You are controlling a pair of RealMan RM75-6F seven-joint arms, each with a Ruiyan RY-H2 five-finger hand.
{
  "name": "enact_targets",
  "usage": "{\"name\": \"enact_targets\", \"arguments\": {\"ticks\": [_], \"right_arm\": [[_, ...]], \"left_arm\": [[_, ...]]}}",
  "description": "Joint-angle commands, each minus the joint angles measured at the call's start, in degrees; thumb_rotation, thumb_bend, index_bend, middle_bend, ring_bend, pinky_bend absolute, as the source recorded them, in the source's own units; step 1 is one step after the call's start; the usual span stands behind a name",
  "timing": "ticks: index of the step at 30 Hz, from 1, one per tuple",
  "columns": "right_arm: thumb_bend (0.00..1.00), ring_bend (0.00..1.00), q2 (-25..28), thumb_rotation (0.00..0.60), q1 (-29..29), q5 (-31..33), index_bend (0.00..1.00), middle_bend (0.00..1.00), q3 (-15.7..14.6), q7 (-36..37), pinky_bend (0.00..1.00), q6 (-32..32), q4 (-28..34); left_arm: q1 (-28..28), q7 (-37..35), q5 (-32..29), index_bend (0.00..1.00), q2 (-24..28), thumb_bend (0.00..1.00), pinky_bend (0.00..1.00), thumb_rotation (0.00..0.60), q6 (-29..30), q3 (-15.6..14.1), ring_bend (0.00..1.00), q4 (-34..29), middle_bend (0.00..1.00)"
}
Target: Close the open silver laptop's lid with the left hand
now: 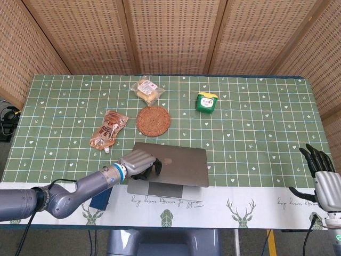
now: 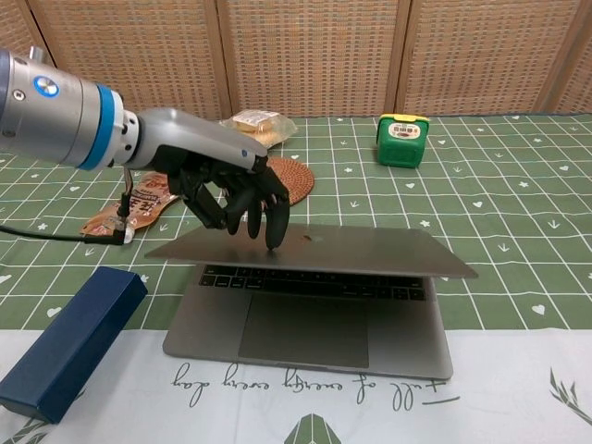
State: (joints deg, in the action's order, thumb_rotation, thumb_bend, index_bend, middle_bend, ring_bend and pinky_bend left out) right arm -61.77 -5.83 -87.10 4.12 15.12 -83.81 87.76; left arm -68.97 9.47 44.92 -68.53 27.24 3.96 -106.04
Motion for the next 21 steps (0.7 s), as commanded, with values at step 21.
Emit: {"name": "enact_targets", "arguments": {"ticks": [21], "right_arm": [[0.1,0.0,1.1,0.6,0.0,1.1,0.0,0.0,-0.2,-0.5,0.0,1.2,1.1]], "left_arm": [[0.2,-2.6,0.5,0.39,-10.4,1.0,0.32,0.6,-0.2,-6.2,0.3,7.3,0.32]]}}
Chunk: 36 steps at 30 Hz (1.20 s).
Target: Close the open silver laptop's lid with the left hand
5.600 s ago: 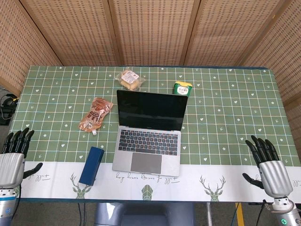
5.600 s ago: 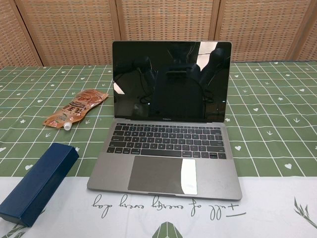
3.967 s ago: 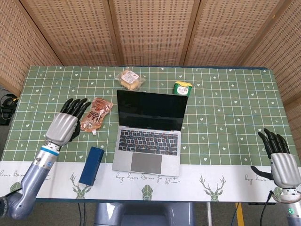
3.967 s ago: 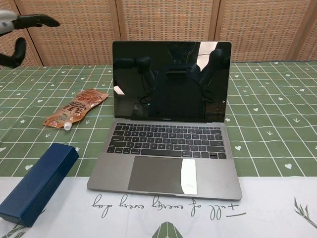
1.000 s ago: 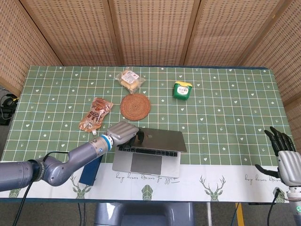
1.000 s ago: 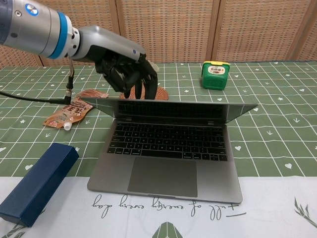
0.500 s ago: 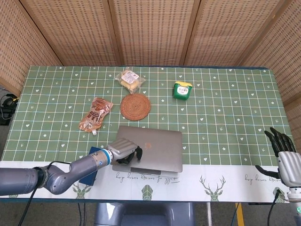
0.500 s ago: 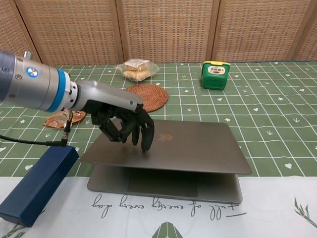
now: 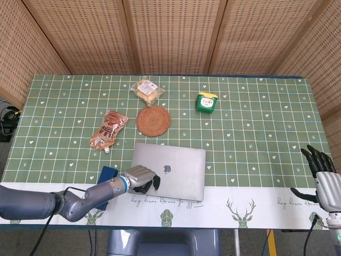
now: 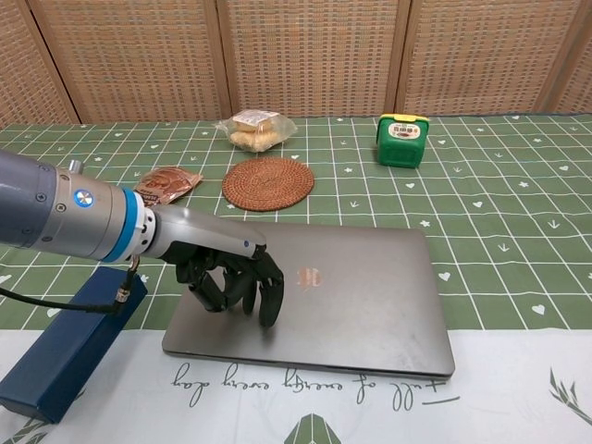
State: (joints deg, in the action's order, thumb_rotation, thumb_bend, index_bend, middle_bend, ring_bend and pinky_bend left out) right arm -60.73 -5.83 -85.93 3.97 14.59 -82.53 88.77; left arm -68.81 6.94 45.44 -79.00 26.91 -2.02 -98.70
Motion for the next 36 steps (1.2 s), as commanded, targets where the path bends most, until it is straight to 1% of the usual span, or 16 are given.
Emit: {"name": "enact_targets", "arguments": {"ticks": [1,4,6,9,11,12,14,15,16,17,18,19,20,24,29,36], "right_arm": [[0.1,0.0,0.0,0.6,0.0,-0.1,0.0,0.0,0.0,0.0,0.0,-0.1,0.1],[0.1,0.0,0.1,0.6,0.1,-0.3,0.0,0.0,-0.1,-0.1,0.0,-0.4,0.2],[0.1,0.0,0.1,0.6,0.2,-0.6,0.0,0.0,-0.1,-0.1,0.0,-0.7,0.3],[0.1,0.0,0.2,0.6,0.4,-1.0,0.0,0.0,-0.1,-0.1,0.0,-1.3,0.5],[0.1,0.0,0.2,0.6,0.5,-1.1,0.0,0.0,-0.1,-0.1,0.0,-1.5,0.5],[0.1,0.0,0.1,0.6,0.5,-1.1,0.0,0.0,-0.1,-0.1,0.0,-1.6,0.5],[0.1,0.0,0.0,0.6,0.5,-1.2,0.0,0.0,0.1,0.0,0.0,-2.0,0.4],[0.1,0.0,0.0,0.6,0.5,-1.2,0.0,0.0,0.1,0.1,0.0,-2.1,0.4],[0.1,0.0,-0.1,0.6,0.5,-1.2,0.0,0.0,0.1,0.1,0.0,-2.2,0.3],[0.1,0.0,-0.1,0.6,0.5,-1.2,0.0,0.0,0.2,0.1,0.0,-2.2,0.3],[0.1,0.0,-0.2,0.6,0.5,-1.2,0.0,0.0,0.2,0.0,0.0,-2.2,0.2],[0.1,0.0,-0.5,0.6,0.5,-1.1,0.0,0.0,0.3,-0.1,0.0,-2.2,0.0],[0.1,0.0,-0.6,0.6,0.5,-1.0,0.0,0.0,0.3,-0.2,0.0,-2.1,-0.1],[0.1,0.0,-1.3,0.6,0.2,-0.8,0.0,0.0,0.2,-0.9,0.0,-1.5,-0.6],[0.1,0.0,-2.0,0.6,0.3,-2.2,0.0,0.0,0.0,-2.5,0.0,-2.8,-0.5],[0.1,0.0,-3.2,0.6,0.9,-4.5,0.0,0.0,-0.6,-5.8,0.0,-5.1,0.1]], "left_arm": [[0.0,-0.1,0.0,0.39,0.2,1.0,0.32,0.6,0.3,-0.4,0.3,-0.1,0.32],[0.6,-0.7,0.2,0.37,0.5,1.0,0.32,0.6,1.0,-0.5,0.3,-0.8,0.31],[1.5,-1.7,0.7,0.33,1.3,0.98,0.3,0.6,2.1,0.0,0.28,-1.7,0.27],[4.7,-4.3,2.8,0.25,4.0,0.85,0.23,0.6,6.2,1.6,0.2,-5.0,0.18],[6.8,-5.3,4.8,0.17,5.6,0.7,0.12,0.6,9.1,2.2,0.09,-7.0,0.07],[7.7,-5.6,5.7,0.14,6.3,0.64,0.08,0.6,10.5,2.3,0.06,-7.8,0.04],[11.9,-4.8,9.5,0.07,8.7,0.53,0.02,0.6,18.6,1.9,0.01,-10.8,0.0],[14.2,-3.5,11.6,0.04,9.3,0.49,0.0,0.6,23.1,1.2,0.0,-12.0,0.0],[15.0,-2.9,12.2,0.02,9.4,0.44,0.0,0.6,24.7,0.9,0.0,-12.3,0.0],[16.7,-1.4,13.6,0.0,9.6,0.41,0.0,0.6,28.3,0.3,0.0,-12.6,0.0],[18.8,1.2,15.3,0.0,9.7,0.39,0.0,0.6,33.1,-0.7,0.0,-12.5,0.0],[22.7,5.6,18.4,0.0,8.7,0.36,0.0,0.6,40.9,-2.4,0.0,-12.5,0.0],[25.4,8.8,20.3,0.0,7.9,0.33,0.0,0.6,46.2,-3.5,0.0,-11.8,0.0],[34.8,17.4,26.4,0.0,4.3,0.24,0.0,0.6,61.0,-6.9,0.0,-7.7,0.0],[42.9,18.4,30.5,0.0,2.9,0.18,0.0,0.6,69.6,-9.0,0.0,-2.5,0.0],[50.8,14.9,32.9,0.0,3.8,0.15,0.0,0.6,73.6,-10.3,0.0,1.2,0.0]]}}
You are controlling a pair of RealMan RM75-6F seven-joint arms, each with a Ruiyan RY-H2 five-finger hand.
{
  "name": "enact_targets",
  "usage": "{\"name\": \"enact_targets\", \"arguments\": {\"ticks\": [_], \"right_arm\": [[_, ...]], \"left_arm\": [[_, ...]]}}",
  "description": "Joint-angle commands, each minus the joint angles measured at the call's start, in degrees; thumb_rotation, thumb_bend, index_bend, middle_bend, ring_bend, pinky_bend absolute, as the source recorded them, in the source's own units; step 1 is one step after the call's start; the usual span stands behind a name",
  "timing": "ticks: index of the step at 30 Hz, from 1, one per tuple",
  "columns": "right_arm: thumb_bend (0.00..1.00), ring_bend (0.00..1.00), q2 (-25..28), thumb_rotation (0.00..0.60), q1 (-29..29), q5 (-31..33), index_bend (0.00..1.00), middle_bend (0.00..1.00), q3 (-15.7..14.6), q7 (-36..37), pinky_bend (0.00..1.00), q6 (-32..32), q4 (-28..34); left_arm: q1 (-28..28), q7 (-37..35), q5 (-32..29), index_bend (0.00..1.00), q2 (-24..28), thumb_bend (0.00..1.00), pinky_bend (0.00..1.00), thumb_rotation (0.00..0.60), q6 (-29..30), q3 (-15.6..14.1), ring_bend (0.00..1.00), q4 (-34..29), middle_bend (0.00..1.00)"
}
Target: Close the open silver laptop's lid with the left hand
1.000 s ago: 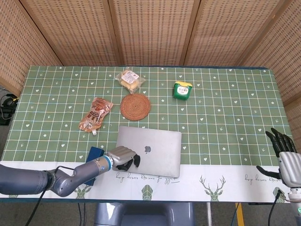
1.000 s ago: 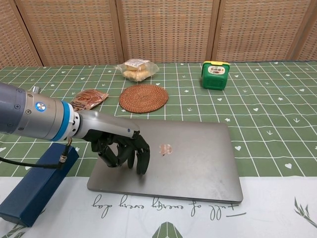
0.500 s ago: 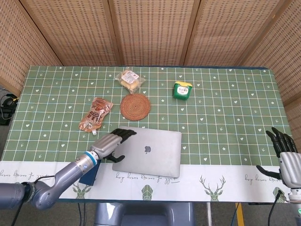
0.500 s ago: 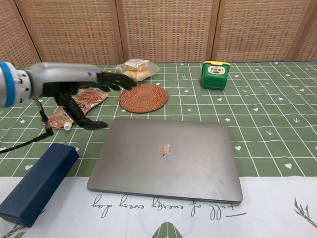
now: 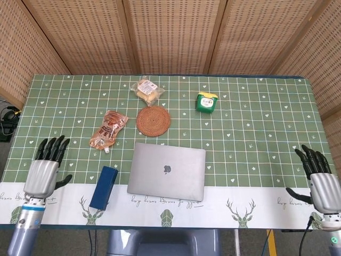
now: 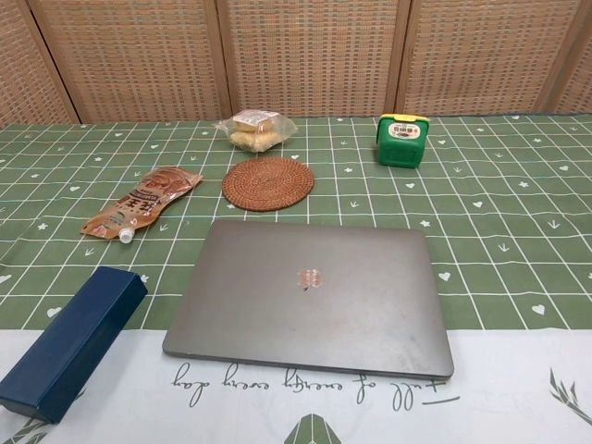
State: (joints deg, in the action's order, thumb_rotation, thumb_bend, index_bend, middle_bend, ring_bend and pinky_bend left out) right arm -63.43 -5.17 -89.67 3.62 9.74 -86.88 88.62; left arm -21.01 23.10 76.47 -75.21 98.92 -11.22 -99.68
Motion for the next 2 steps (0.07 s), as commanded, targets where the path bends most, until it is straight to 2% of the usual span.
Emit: {"name": "enact_targets", "arguments": {"ticks": [1,2], "right_arm": [[0.1,0.0,-0.7,0.6,0.3,-0.9,0.0,0.0,-0.3,-1.3,0.0,-1.0,0.2],[0.1,0.0,-1.1,0.6,0.3,-1.3,0.0,0.0,-0.6,-2.3,0.0,-0.9,0.2]], "left_arm": [[3.8,-2.0,2.0,0.0,0.1,0.14,0.0,0.6,1.7,-1.2,0.0,2.8,0.0],[5.3,-3.2,1.4,0.0,0.6,0.14,0.0,0.6,1.5,-1.7,0.0,4.0,0.0]]}}
